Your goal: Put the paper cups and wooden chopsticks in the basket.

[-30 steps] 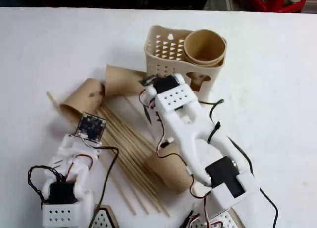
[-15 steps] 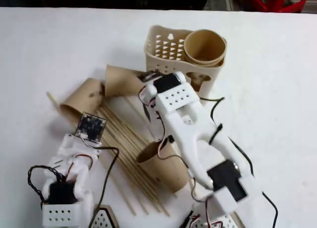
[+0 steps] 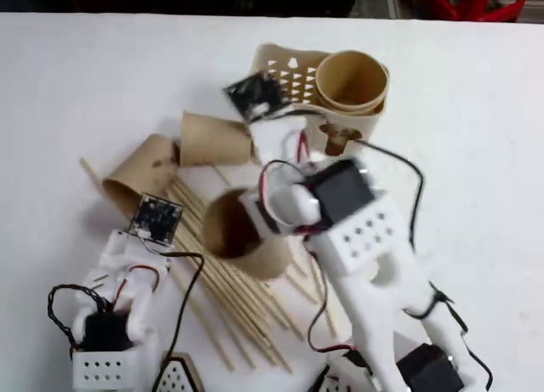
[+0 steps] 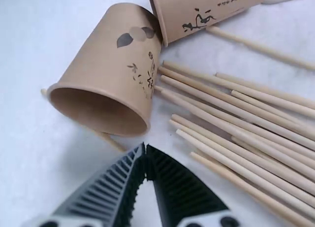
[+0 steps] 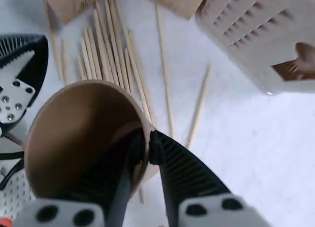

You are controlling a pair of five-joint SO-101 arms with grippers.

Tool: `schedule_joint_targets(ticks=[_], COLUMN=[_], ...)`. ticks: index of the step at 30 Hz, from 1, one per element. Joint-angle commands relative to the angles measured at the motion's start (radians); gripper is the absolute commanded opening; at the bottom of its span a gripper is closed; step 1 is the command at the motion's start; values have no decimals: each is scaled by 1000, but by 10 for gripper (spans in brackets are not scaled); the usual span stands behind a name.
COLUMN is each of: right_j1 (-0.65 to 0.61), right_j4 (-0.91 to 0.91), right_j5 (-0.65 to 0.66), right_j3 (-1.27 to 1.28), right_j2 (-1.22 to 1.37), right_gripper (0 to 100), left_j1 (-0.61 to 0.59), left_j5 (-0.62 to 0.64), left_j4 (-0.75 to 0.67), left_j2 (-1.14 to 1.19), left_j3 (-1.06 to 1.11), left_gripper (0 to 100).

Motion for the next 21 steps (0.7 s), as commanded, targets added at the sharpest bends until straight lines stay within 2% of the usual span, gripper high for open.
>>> schedule_joint_targets(ticks=[1, 10, 21], right_j1=[59, 243, 470], right_j4=[-1, -147, -381], right_j5=[-6, -8, -8], right_j3=[-175, -482, -532], right_j2=[-33, 39, 219], right_gripper=[17, 17, 17], left_j1=[-8, -8, -8], left_j5=[-12, -12, -12], left_j4=[-20, -20, -18], left_j2=[-5, -5, -5], left_j3=[-3, -3, -3], left_gripper=[24, 24, 24])
